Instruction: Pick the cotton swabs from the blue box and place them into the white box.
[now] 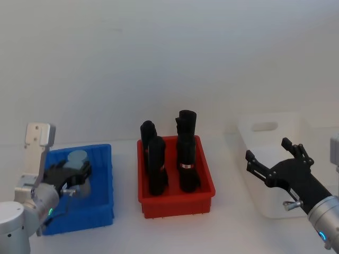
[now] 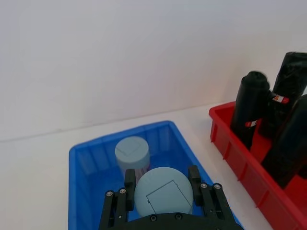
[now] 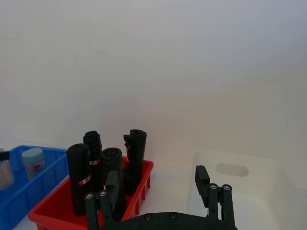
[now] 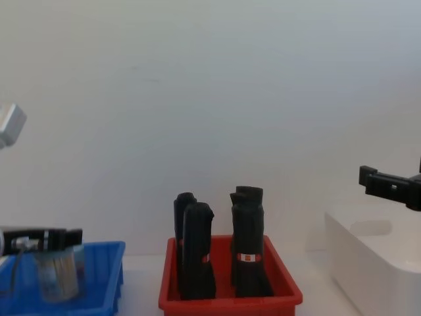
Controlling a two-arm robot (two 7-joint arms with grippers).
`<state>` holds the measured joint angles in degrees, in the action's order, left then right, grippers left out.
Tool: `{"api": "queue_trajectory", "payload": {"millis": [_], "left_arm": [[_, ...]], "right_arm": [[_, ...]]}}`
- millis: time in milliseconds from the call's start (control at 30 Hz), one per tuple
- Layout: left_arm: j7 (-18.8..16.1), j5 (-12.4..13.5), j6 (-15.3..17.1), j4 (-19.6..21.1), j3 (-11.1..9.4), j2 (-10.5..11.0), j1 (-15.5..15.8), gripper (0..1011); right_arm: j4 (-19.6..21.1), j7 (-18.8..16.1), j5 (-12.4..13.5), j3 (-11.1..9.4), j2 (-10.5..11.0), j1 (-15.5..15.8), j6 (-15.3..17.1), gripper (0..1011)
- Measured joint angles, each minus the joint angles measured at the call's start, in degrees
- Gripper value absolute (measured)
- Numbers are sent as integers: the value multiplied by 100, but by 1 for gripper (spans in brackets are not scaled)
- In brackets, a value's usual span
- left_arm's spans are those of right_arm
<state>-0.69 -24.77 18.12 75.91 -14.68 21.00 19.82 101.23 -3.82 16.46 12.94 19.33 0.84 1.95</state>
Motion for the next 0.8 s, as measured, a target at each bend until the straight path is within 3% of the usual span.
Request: {"api": "queue_trajectory", "payload": {"millis": [400, 800], "left_arm": [[303, 395, 126, 820, 17, 140, -66, 669], [981, 622, 515, 1664, 17, 288, -70, 669]], "right_arm": [[0, 0, 0, 0, 0, 0, 0, 1002], [0, 0, 0, 0, 0, 0, 0, 1002]]}}
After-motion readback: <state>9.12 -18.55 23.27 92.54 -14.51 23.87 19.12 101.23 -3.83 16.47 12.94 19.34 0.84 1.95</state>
